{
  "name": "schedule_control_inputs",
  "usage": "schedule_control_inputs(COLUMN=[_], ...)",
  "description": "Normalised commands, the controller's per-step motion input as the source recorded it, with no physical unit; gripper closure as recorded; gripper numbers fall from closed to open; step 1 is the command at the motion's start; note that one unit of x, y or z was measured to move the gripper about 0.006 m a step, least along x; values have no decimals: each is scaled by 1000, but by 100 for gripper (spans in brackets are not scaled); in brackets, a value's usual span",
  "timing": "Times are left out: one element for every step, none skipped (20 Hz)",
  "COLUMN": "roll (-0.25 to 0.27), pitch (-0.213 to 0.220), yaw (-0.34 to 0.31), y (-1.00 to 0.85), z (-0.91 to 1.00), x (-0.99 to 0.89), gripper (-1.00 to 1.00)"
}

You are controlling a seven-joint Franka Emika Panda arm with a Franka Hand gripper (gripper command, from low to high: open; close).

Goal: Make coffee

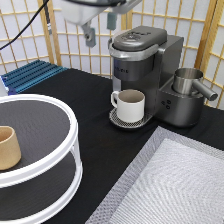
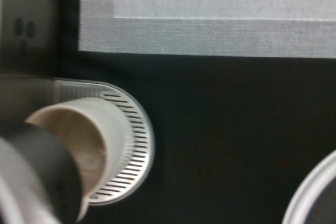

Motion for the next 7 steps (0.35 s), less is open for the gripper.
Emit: schedule_control_inputs(roll=[-43,-96,0,0,0,0,0], pitch=[-143,-114,0,0,0,0,0], yaw=[-61,-3,0,0,0,0,0], y=[-34,134,0,0,0,0,0], z=[-174,0,0,0,0,0,0], x=[-646,-331,0,0,0,0,0], gripper=[-100,-100,-100,-100,-100,-100,-100])
